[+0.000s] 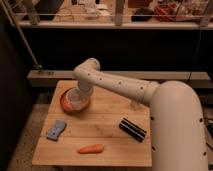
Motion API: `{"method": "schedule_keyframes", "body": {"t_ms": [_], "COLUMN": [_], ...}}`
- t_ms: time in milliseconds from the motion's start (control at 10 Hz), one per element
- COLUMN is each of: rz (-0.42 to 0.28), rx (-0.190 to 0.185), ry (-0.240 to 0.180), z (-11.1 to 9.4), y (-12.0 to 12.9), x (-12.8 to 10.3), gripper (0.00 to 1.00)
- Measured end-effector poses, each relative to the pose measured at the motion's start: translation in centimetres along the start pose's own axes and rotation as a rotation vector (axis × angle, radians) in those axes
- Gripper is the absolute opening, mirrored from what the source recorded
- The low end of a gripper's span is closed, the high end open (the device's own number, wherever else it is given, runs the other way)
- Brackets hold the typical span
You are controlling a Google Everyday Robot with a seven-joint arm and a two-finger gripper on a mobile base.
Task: Place the ceramic cup in the ceramic bowl
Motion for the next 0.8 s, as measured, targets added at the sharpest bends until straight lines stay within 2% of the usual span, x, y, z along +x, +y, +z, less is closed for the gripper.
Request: {"method": "schedule_keyframes", "body": {"t_ms": [800], "rz": [-0.009], "rx": [-0.026], "ry": [0.008], "z": [-0.29], "y": [-0.18], "x": [0.16], "gripper": [0.0]}}
